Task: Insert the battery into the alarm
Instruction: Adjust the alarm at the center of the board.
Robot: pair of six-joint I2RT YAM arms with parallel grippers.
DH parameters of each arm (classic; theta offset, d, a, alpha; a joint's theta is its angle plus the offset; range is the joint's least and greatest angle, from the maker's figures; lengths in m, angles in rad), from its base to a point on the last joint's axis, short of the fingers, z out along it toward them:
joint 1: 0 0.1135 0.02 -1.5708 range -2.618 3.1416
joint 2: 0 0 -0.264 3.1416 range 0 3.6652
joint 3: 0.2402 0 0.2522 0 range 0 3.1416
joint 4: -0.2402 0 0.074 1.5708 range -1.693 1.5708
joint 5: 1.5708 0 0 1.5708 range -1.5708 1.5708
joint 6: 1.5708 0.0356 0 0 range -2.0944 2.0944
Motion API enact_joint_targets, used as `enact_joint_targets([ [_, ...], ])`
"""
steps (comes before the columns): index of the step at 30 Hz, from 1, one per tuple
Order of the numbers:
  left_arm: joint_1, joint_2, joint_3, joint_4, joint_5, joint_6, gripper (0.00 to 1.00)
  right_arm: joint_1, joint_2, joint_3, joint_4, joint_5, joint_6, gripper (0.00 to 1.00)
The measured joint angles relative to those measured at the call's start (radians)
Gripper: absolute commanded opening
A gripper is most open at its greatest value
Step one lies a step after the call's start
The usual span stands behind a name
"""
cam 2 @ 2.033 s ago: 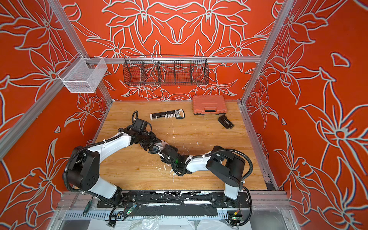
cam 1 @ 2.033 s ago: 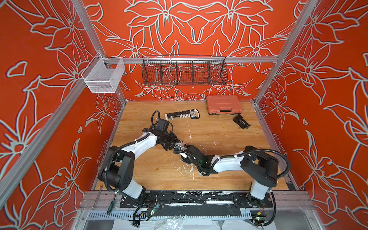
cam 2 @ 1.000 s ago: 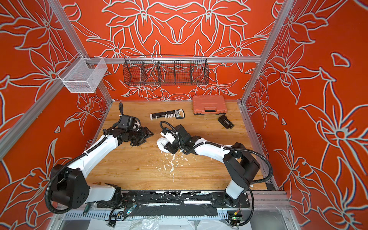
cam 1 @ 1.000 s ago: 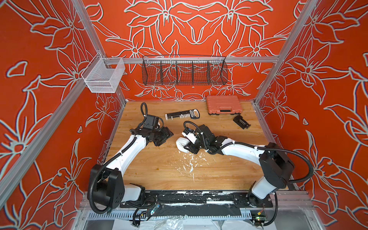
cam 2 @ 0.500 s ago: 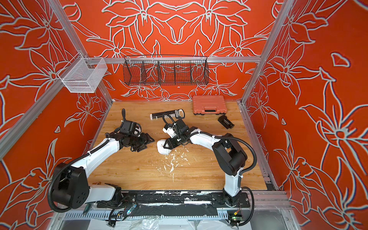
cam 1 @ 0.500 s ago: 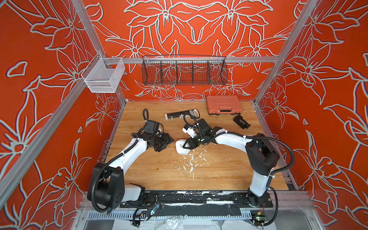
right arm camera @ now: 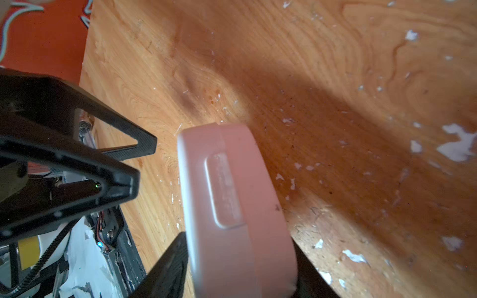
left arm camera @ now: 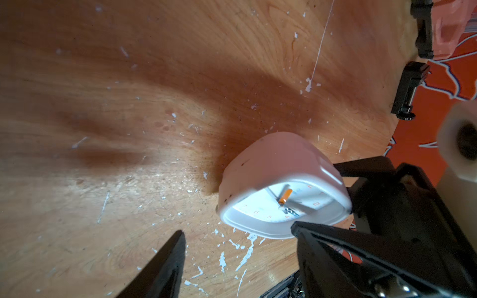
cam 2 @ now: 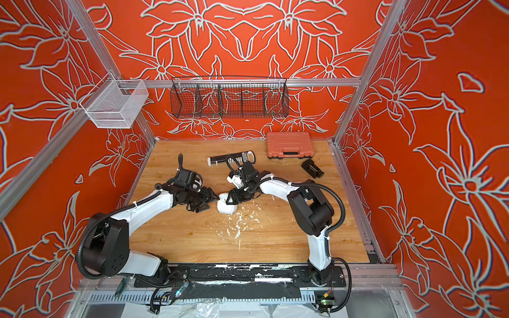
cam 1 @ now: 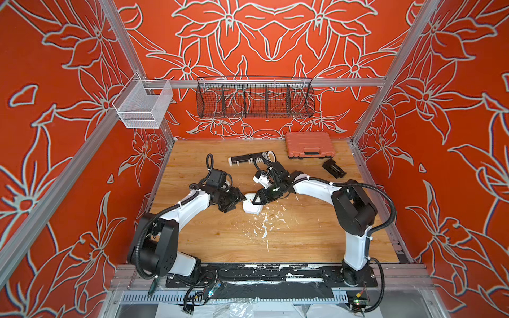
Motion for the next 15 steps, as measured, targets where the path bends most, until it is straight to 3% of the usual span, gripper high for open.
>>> enact_joint_targets([
  [15, -0.024, 0.046, 0.019, 0.031, 0.001, 0.000, 0.66, 0.000, -0.004, -0.001, 0.035, 0.210, 0.017, 0.73],
])
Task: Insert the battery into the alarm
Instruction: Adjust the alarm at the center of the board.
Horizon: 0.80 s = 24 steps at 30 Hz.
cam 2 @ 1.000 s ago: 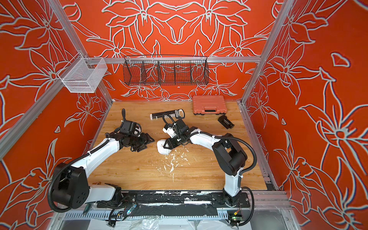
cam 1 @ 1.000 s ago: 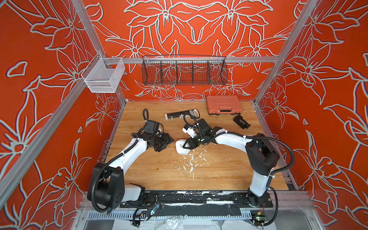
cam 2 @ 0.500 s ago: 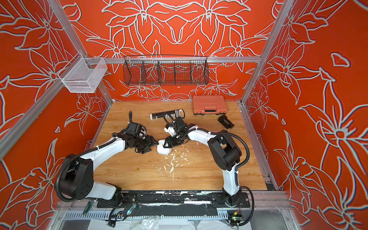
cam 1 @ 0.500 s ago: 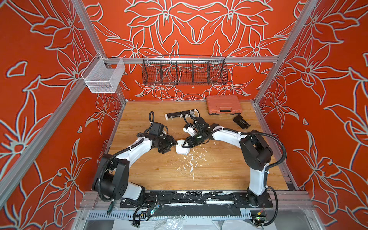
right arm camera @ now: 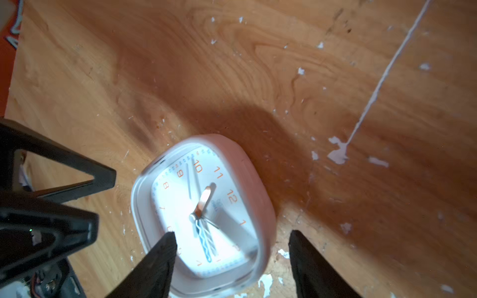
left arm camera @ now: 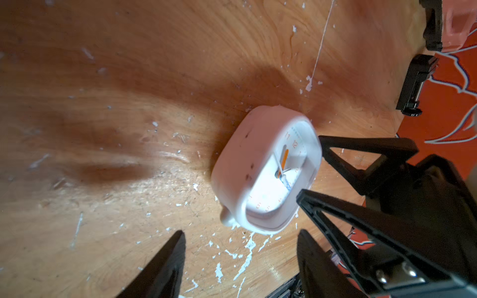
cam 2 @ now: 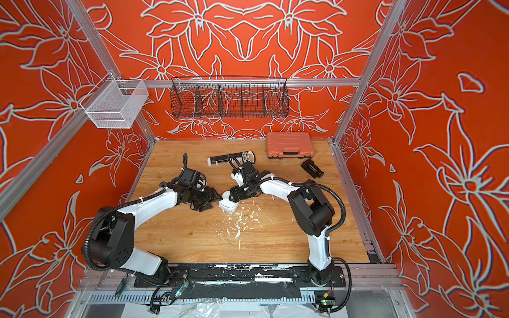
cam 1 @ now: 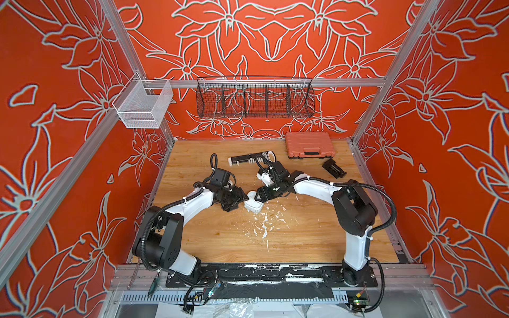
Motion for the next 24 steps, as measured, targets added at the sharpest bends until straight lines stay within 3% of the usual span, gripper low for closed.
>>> enact_joint_targets([
  [6, 0.000, 0.000, 0.002, 0.003, -0.006, 0.013, 0.67, 0.000, 0.000, 0.002, 0.025, 0.025, 0.003, 0.74],
  [11, 0.000, 0.044, 0.069, -0.007, -0.021, 0.098, 0.67, 0.000, -0.007, 0.002, 0.031, 0.043, 0.006, 0.76],
  [17, 0.000, 0.136, 0.163, 0.015, 0.005, 0.216, 0.67, 0.000, -0.089, -0.006, 0.030, 0.068, 0.010, 0.76],
  [24, -0.003, 0.195, 0.175, 0.030, 0.030, 0.257, 0.67, -0.007, -0.161, -0.042, 0.011, 0.069, 0.029, 0.74],
])
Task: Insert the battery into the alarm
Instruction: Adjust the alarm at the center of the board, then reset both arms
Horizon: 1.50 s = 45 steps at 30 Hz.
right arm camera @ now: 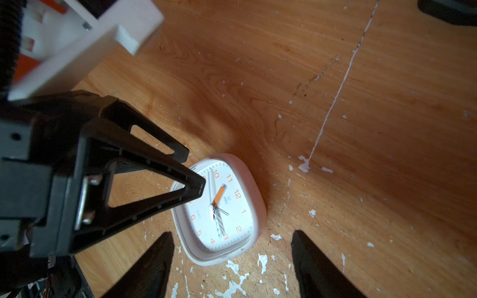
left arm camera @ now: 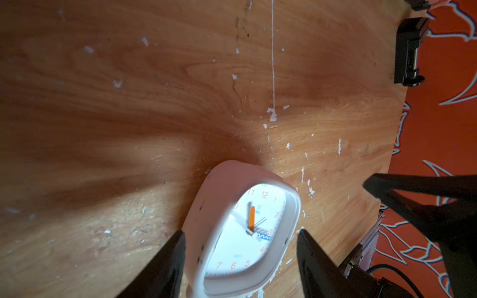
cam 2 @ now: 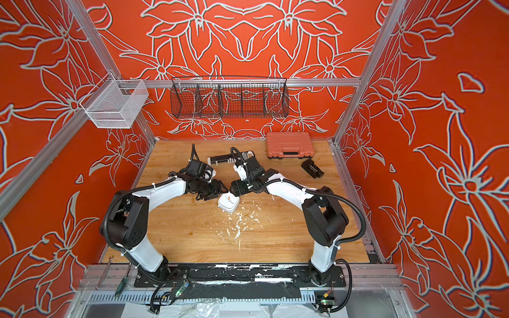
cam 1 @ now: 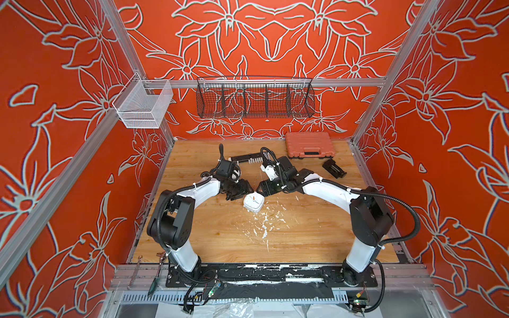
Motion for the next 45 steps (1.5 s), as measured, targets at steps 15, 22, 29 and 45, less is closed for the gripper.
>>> enact_joint_targets([
  [15, -0.054, -0.030, -0.106, 0.085, 0.006, -0.071, 0.66, -0.005, -0.003, -0.069, -0.035, 0.007, 0.038, 0.74],
  [22, -0.063, -0.031, -0.106, 0.095, 0.019, -0.090, 0.66, -0.005, -0.014, -0.089, -0.035, 0.010, 0.045, 0.75],
  [29, -0.083, -0.053, -0.124, 0.100, 0.020, -0.103, 0.66, -0.011, -0.043, -0.092, -0.037, 0.030, 0.045, 0.77],
  [45, -0.073, -0.588, -0.105, -0.055, -0.551, 0.095, 0.85, -0.279, -0.539, -0.306, -0.047, 0.480, -0.086, 0.98],
])
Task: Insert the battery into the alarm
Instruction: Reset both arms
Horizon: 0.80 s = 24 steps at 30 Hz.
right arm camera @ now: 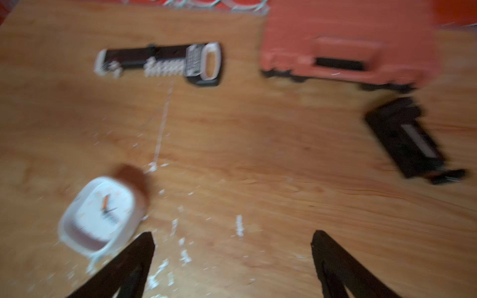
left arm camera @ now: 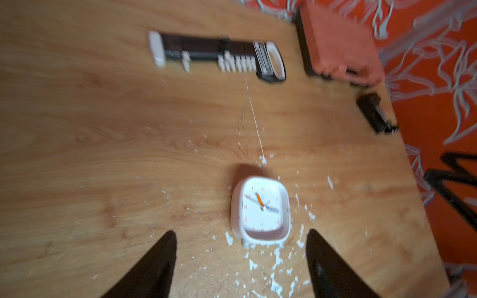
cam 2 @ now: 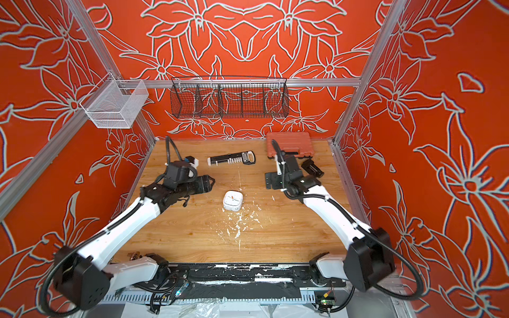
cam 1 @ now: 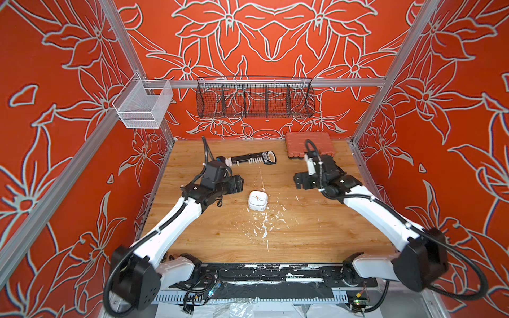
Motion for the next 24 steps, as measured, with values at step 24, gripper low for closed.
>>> enact_joint_targets([
  [24, 0.329, 0.098, -0.611, 0.807, -0.224, 0.311, 0.86, -0.292, 0.181, -0.688, 1.130, 0.029, -0.215, 0.98],
])
